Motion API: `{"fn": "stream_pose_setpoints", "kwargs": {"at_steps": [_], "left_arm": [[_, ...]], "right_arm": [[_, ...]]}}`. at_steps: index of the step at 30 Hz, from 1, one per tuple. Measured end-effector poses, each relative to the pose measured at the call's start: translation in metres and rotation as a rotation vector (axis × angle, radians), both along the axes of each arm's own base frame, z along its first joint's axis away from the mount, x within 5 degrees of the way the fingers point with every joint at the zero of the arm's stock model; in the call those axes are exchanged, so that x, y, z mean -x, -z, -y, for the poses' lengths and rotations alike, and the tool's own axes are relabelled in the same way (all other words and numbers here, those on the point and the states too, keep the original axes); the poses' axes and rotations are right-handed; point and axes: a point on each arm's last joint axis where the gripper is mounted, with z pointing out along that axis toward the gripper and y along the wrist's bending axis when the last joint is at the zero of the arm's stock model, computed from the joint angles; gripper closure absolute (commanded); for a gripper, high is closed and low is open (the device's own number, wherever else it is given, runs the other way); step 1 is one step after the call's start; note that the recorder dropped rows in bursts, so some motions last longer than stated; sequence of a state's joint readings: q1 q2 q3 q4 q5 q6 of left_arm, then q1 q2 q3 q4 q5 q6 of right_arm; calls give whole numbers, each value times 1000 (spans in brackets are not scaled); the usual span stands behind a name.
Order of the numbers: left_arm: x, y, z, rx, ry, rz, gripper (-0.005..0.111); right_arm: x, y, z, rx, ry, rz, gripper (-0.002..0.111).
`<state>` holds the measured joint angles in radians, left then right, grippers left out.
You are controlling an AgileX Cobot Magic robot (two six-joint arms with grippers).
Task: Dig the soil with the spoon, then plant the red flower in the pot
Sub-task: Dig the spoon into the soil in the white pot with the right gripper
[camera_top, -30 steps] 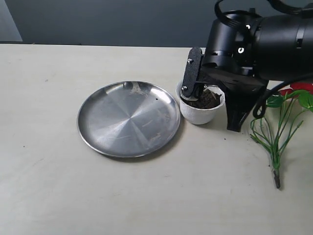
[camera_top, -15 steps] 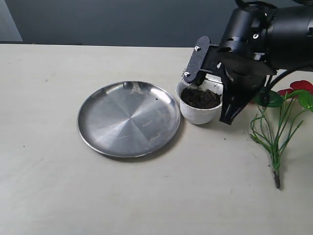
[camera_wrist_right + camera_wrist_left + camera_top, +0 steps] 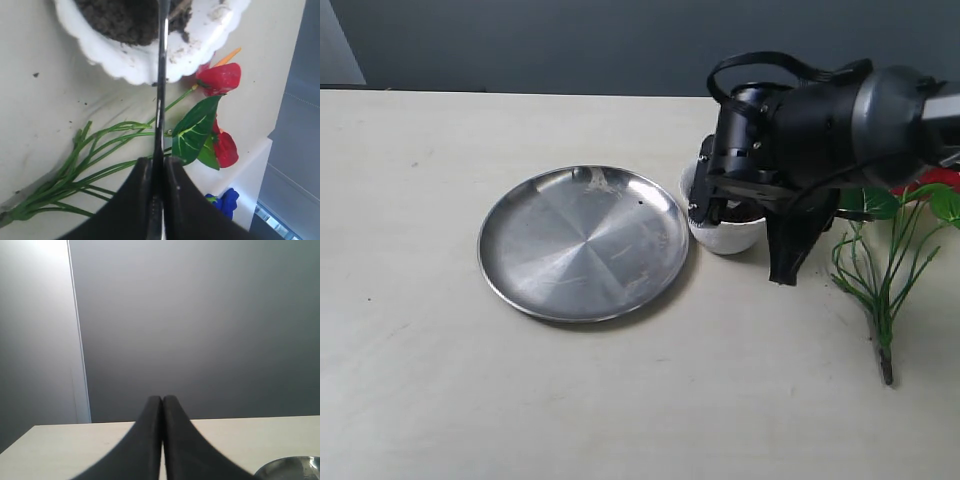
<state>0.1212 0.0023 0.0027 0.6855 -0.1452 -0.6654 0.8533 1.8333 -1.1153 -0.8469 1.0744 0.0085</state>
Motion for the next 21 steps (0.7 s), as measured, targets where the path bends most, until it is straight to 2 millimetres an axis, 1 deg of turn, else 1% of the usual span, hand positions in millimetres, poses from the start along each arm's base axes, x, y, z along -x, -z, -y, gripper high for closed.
{"fn": "stream_pose_setpoints", "kwargs": {"at_steps": [2,4,11,13,21], "left_arm": [[0,0,0,0,0,0,106],[0,0,0,0,0,0,106],[0,0,0,0,0,0,106],[0,0,0,0,0,0,106],[0,0,0,0,0,0,106]], "right_arm": [[-1,3,0,-1,16,3,109],[0,2,0,-13,30,13,109],[3,-18,6,-53,84,69,109],[3,-20,7,-62,96,82,109],[9,-10,1,-140,127,1,109]]}}
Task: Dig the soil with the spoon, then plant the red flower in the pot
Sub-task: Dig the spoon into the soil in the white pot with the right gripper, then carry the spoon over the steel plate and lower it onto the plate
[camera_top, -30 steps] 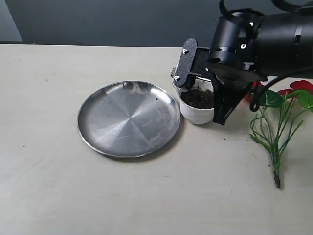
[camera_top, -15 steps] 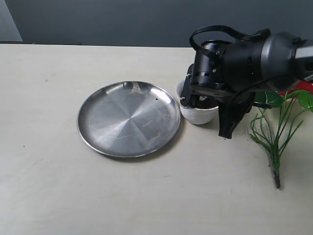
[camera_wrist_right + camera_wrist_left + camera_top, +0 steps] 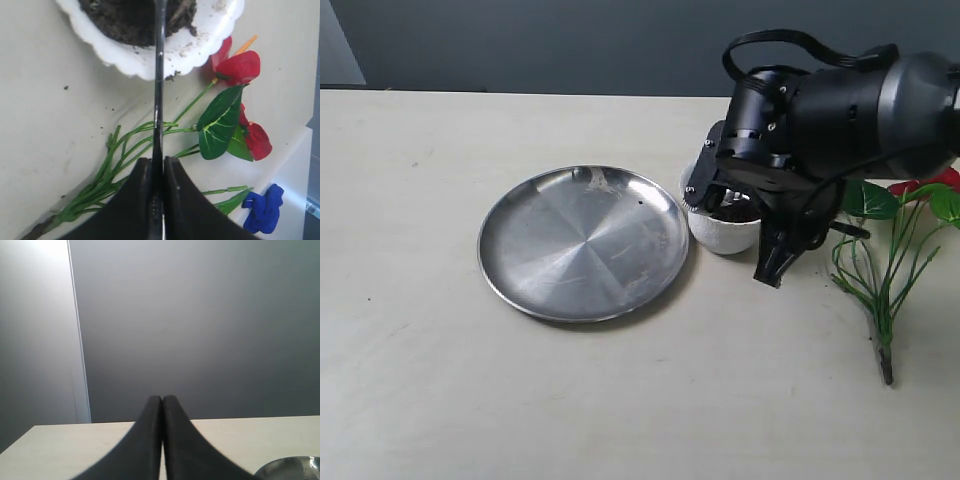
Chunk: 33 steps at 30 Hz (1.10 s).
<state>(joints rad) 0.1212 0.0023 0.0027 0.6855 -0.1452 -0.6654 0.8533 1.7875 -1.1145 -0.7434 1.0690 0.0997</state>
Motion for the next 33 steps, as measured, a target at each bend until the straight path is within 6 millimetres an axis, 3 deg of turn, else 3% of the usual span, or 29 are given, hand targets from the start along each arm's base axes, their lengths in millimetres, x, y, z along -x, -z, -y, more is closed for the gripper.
{"fn": "stream_pose_setpoints", "kwargs": {"at_steps": [9,19,28,33], "left_arm": [[0,0,0,0,0,0,106],[0,0,0,0,0,0,106],[0,0,0,0,0,0,106],[0,0,0,0,0,0,106]], "right_arm": [[4,-29,8,-41,9,75,109],[3,-4,3,-13,46,0,109],[7,-27,8,-49,26,44,109],[5,-18,6,-21,13,23,109]]}}
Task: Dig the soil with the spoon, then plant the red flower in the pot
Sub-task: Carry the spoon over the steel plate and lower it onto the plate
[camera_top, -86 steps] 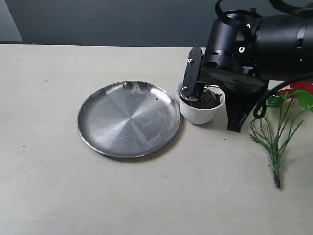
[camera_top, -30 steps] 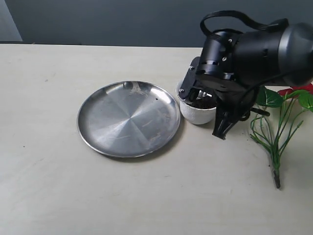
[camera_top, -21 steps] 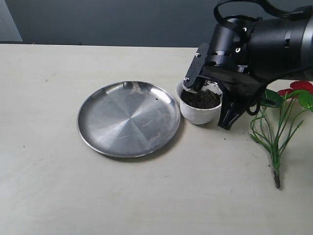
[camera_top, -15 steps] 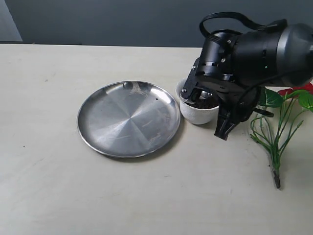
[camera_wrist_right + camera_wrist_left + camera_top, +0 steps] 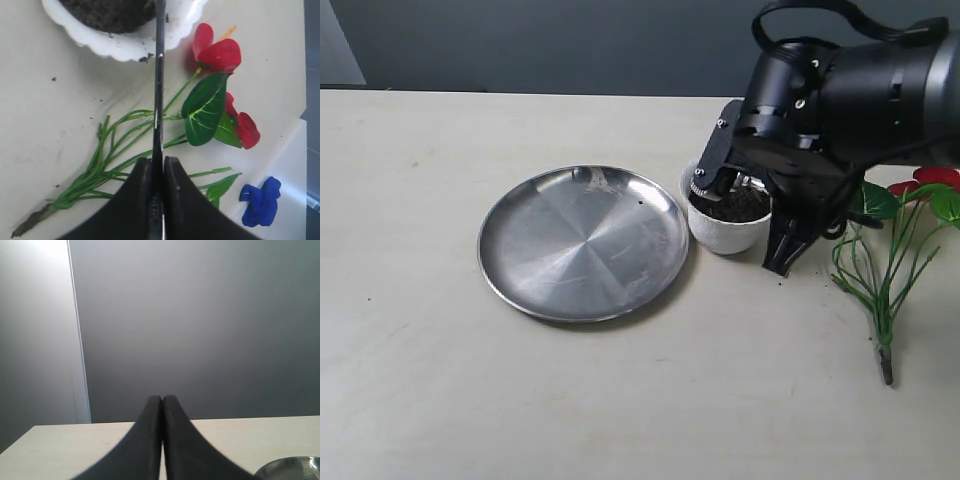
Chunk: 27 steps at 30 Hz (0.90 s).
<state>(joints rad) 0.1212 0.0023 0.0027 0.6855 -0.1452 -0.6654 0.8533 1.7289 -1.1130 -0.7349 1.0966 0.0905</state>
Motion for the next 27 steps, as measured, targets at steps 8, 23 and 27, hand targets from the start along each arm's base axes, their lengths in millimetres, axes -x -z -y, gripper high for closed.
{"fn": "stream_pose_setpoints", "kwargs": {"at_steps": [8,23,27], "left_arm": [[0,0,0,0,0,0,106],[0,0,0,0,0,0,106],[0,0,0,0,0,0,106]], "right_arm": [[4,13,-8,-40,-40,-98,109],[23,-39,-40,-761,-18,-75,109],[9,-23,-70,-855,6,-132,109]]}}
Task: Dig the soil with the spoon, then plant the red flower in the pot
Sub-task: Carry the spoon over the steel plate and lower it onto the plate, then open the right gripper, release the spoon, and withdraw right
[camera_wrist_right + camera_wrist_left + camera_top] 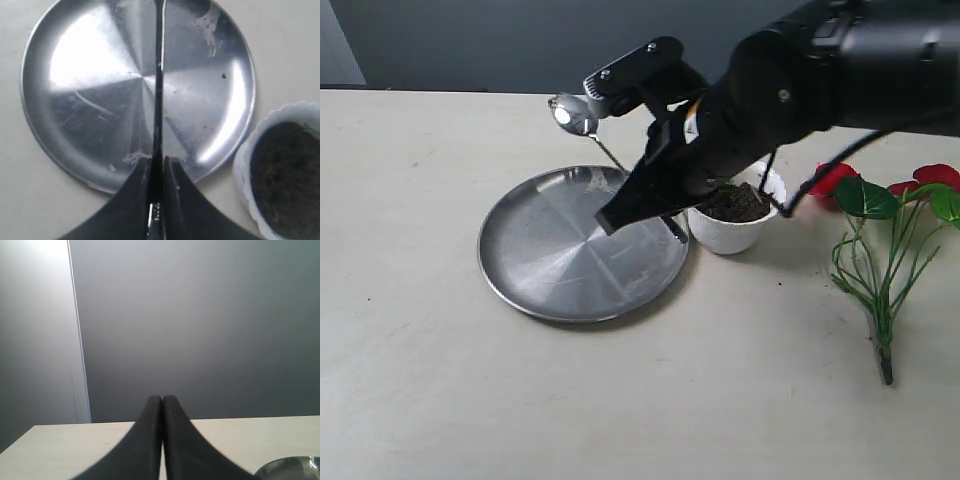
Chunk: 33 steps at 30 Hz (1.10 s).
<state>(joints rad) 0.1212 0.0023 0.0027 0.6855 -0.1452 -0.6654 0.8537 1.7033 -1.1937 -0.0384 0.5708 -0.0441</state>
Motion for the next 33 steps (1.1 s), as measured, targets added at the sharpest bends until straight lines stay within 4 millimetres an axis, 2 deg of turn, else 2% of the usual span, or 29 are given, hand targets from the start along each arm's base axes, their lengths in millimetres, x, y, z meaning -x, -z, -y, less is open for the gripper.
{"fn": "stream_pose_setpoints", "kwargs": {"at_steps": [6,11,18,21,27,29,33], "left_arm": [[0,0,0,0,0,0,106],[0,0,0,0,0,0,106],[0,0,0,0,0,0,106],[0,0,0,0,0,0,106],[0,0,0,0,0,0,106],[0,0,0,0,0,0,106],[0,0,0,0,0,0,106]], "right_arm": [[-28,42,-36,86,12,-127,109],[-44,65,-57,104,45,-186,109],[-51,93,-65,138,92,-245,109],[-51,100,-64,159,95,-263,103],[-50,101,-64,164,96,-268,72],[-50,101,-64,163,96,-267,70],[-50,101,-64,163,96,-267,74]]}}
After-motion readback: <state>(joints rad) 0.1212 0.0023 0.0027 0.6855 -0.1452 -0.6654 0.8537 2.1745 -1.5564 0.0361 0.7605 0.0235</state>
